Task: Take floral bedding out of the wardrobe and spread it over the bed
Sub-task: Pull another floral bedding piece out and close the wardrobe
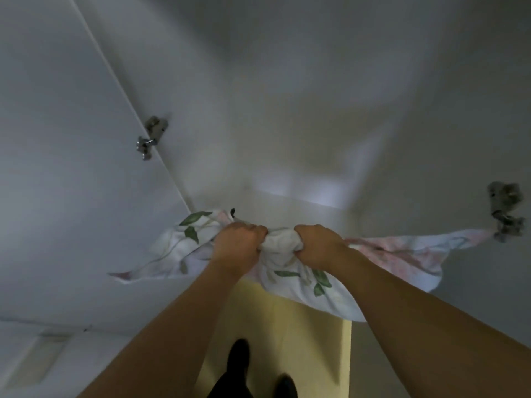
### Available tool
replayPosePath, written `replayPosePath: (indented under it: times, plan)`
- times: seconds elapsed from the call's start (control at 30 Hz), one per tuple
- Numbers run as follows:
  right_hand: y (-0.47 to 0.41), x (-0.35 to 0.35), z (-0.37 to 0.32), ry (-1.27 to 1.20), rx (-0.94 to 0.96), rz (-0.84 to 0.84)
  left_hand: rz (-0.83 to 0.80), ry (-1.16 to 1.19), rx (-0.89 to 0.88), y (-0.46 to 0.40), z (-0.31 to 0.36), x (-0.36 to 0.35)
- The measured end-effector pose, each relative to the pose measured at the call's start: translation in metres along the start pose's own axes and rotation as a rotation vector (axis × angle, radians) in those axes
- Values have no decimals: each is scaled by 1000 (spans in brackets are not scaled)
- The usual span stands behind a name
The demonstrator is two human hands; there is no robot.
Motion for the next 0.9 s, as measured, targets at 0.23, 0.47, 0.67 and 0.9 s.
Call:
replayPosePath:
  times: [0.23,0.47,0.67,0.9]
  plan:
    - [8,10,-62,84,15,58,152,-41,245,51,-31,47]
    - [20,3,-102,16,-177,75,599,162,1094,163,-124,107]
    - [18,-7,-130,-42,-213,51,968,399,1573,231,-150,114]
    - [18,-5,-139,-95,-209,69,1124,366,1918,249,-170,140]
Point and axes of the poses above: each hand's wrist, its own y-axis away from the middle knuckle, its own x-axis out of the back of the hand, z = x × y, the point moved 7 cm from there along -y, towards the middle knuckle, and after that the axes turned 13 degrees about z, right-handed, at the moved point
